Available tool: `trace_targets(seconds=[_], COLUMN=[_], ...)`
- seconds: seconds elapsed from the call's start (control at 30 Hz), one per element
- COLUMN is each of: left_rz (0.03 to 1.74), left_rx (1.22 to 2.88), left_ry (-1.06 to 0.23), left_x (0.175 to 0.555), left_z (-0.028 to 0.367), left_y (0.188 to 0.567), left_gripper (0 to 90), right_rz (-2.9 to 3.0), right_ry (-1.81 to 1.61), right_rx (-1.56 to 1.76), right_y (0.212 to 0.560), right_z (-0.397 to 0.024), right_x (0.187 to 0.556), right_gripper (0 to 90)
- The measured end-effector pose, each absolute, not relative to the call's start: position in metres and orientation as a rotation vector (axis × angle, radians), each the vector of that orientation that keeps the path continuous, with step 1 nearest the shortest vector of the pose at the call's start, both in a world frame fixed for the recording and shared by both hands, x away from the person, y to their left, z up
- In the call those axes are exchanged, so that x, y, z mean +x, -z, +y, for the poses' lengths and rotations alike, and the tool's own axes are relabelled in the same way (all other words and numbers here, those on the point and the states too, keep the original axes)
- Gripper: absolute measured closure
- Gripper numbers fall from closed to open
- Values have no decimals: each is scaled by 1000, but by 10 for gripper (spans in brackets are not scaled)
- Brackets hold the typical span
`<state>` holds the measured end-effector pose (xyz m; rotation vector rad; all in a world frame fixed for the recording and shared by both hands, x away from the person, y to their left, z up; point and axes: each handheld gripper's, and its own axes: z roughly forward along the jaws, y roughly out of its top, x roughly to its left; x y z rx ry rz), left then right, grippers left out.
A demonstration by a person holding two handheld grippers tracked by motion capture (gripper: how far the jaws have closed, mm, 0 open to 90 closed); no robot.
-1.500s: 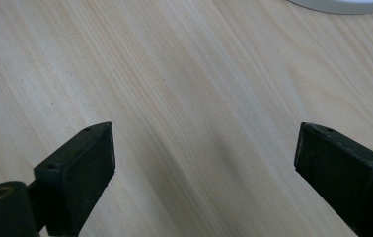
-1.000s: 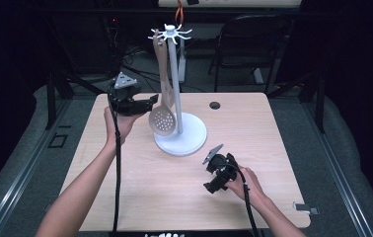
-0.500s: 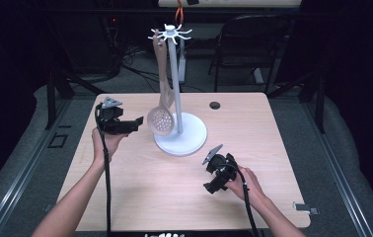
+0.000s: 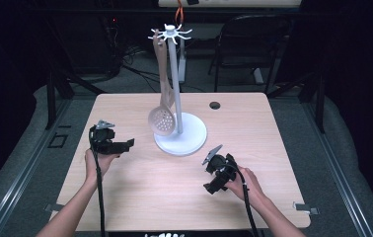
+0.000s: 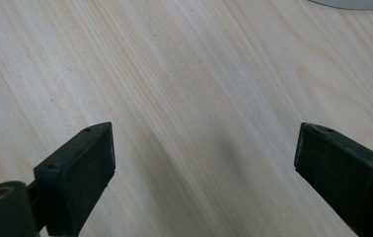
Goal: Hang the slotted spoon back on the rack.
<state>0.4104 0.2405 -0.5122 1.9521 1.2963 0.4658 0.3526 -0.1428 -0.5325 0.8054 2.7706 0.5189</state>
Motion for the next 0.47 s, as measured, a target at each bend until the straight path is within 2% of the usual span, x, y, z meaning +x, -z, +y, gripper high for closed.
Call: trace_targets(seconds=[0.47], left_rz=[1331], left_rx=[1957], left_ry=[-468], left_x=[402], left_z=[243], left_y=[527], left_gripper=[116], right_rz=[2763], right_ry=[-539], right_rx=[784], right_y=[531], right_z=[-140], right_x=[351], right_gripper=[81])
